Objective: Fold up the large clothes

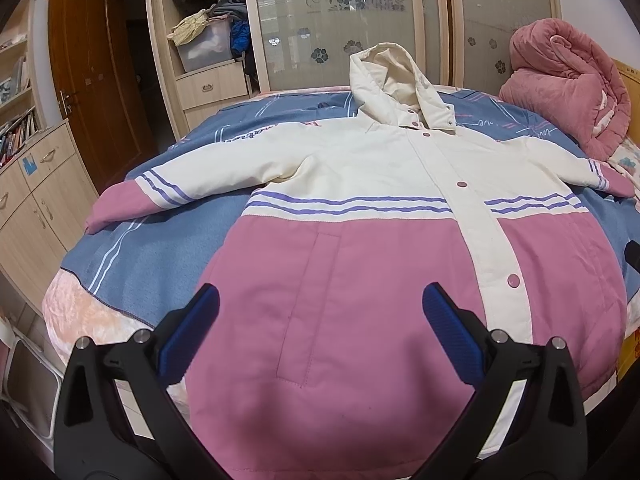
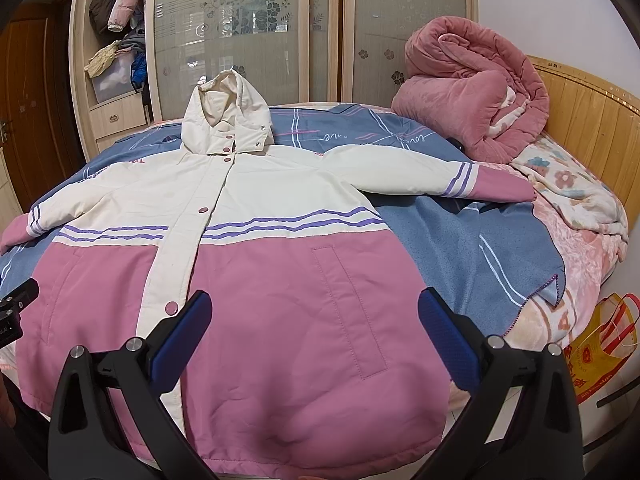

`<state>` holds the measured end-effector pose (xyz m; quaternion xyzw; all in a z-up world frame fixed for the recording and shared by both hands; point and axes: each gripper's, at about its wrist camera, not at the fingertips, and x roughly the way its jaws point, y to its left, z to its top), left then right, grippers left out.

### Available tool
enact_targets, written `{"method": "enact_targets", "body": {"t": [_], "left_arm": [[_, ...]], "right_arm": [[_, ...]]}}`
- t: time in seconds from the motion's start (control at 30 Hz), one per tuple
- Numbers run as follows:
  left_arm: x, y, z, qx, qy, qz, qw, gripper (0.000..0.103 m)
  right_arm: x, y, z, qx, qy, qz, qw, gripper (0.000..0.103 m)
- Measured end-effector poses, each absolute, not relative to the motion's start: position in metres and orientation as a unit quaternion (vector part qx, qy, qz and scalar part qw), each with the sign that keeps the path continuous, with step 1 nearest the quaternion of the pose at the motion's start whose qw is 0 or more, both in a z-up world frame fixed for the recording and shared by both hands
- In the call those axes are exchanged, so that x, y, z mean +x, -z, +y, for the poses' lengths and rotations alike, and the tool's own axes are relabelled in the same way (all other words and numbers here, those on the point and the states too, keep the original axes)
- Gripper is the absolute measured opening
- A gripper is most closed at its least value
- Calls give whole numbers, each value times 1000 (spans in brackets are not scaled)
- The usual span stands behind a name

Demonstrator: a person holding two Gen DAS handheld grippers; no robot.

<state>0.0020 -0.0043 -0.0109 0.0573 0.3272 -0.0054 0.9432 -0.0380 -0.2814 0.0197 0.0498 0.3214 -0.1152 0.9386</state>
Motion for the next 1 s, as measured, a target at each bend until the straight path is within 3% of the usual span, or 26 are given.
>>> {"method": "enact_targets", "body": {"t": [1.0], "left_arm": [[4,12,-2,54,6,331,942,101]], "right_arm": [[-40,-19,-284,49,115,322,939,102]]}}
